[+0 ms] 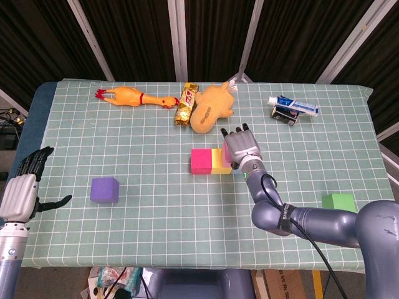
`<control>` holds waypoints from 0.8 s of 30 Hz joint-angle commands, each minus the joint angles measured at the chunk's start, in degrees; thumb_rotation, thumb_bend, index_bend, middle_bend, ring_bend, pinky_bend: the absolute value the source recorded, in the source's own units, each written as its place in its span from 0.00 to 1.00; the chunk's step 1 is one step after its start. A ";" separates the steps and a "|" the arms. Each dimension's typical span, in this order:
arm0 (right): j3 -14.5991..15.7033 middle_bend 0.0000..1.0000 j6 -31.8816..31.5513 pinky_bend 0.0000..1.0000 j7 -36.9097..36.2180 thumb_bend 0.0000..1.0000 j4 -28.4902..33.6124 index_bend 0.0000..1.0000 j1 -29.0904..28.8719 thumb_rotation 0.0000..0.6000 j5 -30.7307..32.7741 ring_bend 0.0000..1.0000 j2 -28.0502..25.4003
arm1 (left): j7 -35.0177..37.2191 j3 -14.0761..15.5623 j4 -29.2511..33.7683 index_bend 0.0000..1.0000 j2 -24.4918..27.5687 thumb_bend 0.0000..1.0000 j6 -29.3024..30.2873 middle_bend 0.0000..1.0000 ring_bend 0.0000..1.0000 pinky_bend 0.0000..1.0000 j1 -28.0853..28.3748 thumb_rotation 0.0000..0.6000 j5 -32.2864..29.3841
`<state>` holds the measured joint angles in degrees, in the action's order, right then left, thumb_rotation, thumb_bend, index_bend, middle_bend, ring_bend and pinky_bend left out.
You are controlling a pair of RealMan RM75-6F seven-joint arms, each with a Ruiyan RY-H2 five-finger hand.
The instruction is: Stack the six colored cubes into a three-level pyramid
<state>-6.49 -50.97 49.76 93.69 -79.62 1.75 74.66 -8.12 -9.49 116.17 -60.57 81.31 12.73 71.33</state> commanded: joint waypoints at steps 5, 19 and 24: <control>0.19 0.07 -0.11 0.00 0.52 0.27 1.29 0.00 -0.19 1.00 0.45 0.02 -0.88 | 0.28 0.02 -0.13 0.00 0.11 0.10 0.08 0.03 0.00 0.03 -0.10 1.00 0.13; 1.48 0.00 -7.30 0.00 -1.86 0.27 10.12 0.00 3.71 1.00 -6.83 0.00 -7.79 | 0.60 0.10 0.51 0.00 0.53 0.10 0.36 0.03 0.00 0.03 -0.31 1.00 0.74; 2.74 0.00 -16.01 0.00 -11.36 0.27 15.97 0.00 12.76 1.00 -21.22 0.00 -11.84 | 0.64 0.31 0.69 0.00 0.67 0.10 0.45 0.03 0.00 0.03 -0.45 1.00 1.23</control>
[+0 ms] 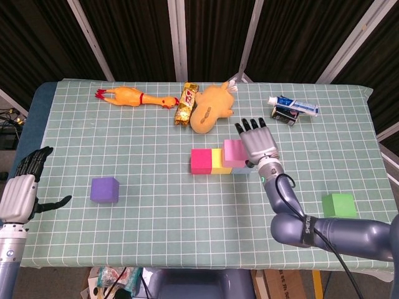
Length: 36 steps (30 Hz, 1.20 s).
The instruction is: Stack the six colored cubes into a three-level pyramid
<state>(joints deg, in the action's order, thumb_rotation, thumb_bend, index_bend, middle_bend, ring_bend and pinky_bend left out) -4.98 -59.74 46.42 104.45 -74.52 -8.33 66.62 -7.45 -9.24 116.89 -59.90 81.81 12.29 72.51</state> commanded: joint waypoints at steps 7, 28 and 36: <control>6.29 0.00 -14.96 0.00 -20.38 0.27 9.74 0.00 21.84 1.00 -26.75 0.00 -7.66 | -1.22 0.56 -0.64 0.00 -0.77 0.10 -0.58 0.02 0.00 0.03 0.22 1.00 -0.13; 9.45 0.00 -28.52 0.00 -38.17 0.27 3.89 0.00 46.43 1.00 -52.11 0.00 -5.74 | -6.78 1.27 -2.27 0.00 -3.19 0.10 -1.61 0.02 0.00 0.03 0.99 1.00 -3.25; 7.38 0.00 -26.26 0.00 -39.13 0.27 4.07 0.00 47.99 1.00 -54.25 0.00 -5.89 | -13.47 0.33 -3.92 0.00 -4.74 0.10 -5.92 0.06 0.00 0.03 4.45 1.00 -9.82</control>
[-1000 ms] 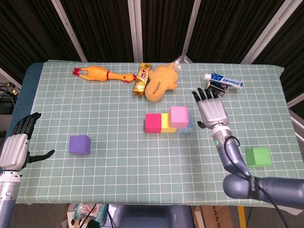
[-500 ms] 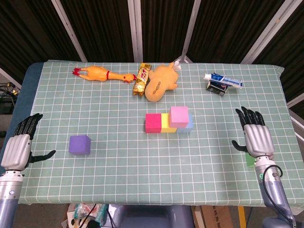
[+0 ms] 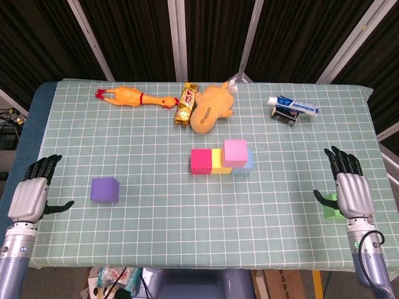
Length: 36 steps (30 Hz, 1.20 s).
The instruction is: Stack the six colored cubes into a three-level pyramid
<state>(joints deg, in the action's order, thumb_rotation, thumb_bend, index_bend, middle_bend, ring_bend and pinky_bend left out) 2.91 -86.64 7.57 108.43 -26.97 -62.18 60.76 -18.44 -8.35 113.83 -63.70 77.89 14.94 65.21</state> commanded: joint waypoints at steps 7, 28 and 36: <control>-2.32 0.00 2.61 0.00 -0.85 0.27 0.40 0.00 1.86 1.00 -1.43 0.00 -0.20 | -9.67 -1.91 -2.31 0.00 -4.71 0.10 -5.58 0.11 0.00 0.03 6.71 1.00 -8.83; -6.42 0.00 6.38 0.00 -1.47 0.27 0.58 0.00 5.15 1.00 -3.65 0.00 -0.23 | -16.82 0.29 -6.98 0.00 -11.14 0.10 -10.24 0.16 0.00 0.03 13.13 1.00 -17.48; -7.26 0.00 7.43 0.00 -1.72 0.27 0.75 0.00 5.90 1.00 -4.23 0.00 -0.14 | -17.18 0.52 -8.84 0.00 -12.18 0.10 -10.99 0.28 0.00 0.03 14.36 1.00 -19.27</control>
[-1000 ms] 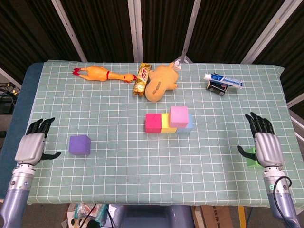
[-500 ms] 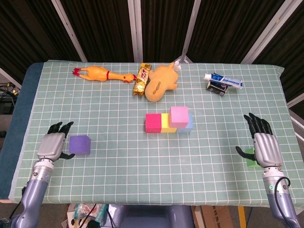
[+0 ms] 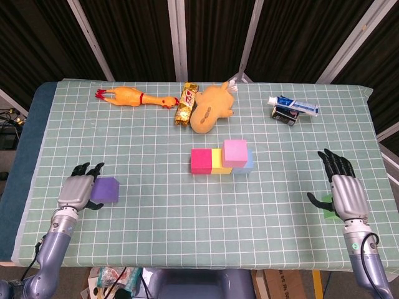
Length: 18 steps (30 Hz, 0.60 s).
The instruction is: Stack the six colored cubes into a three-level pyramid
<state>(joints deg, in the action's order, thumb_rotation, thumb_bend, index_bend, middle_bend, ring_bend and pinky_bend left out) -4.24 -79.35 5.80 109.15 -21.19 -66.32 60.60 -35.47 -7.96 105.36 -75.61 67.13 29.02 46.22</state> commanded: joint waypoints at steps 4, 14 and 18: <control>-0.56 0.00 0.36 0.00 0.28 0.27 0.18 0.00 0.50 1.00 -0.37 0.00 0.04 | -0.30 0.50 -0.98 0.00 -0.62 0.10 -0.02 0.32 0.00 0.03 0.55 1.00 -0.62; -1.33 0.00 1.29 0.00 0.61 0.27 0.37 0.00 1.30 1.00 -1.13 0.00 0.23 | 1.15 1.06 -2.25 0.00 -0.41 0.19 0.04 0.34 0.00 0.03 0.52 1.00 -0.98; -1.69 0.00 1.42 0.00 0.73 0.27 0.48 0.00 1.64 1.00 -1.42 0.00 0.28 | 1.75 1.26 -2.36 0.00 -0.35 0.28 0.20 0.37 0.02 0.03 0.58 1.00 -0.14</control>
<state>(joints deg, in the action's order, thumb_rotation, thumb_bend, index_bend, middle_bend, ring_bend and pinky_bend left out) -5.93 -77.93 6.53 109.62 -19.54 -67.73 60.88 -33.83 -6.74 103.02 -75.98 67.26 29.59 45.95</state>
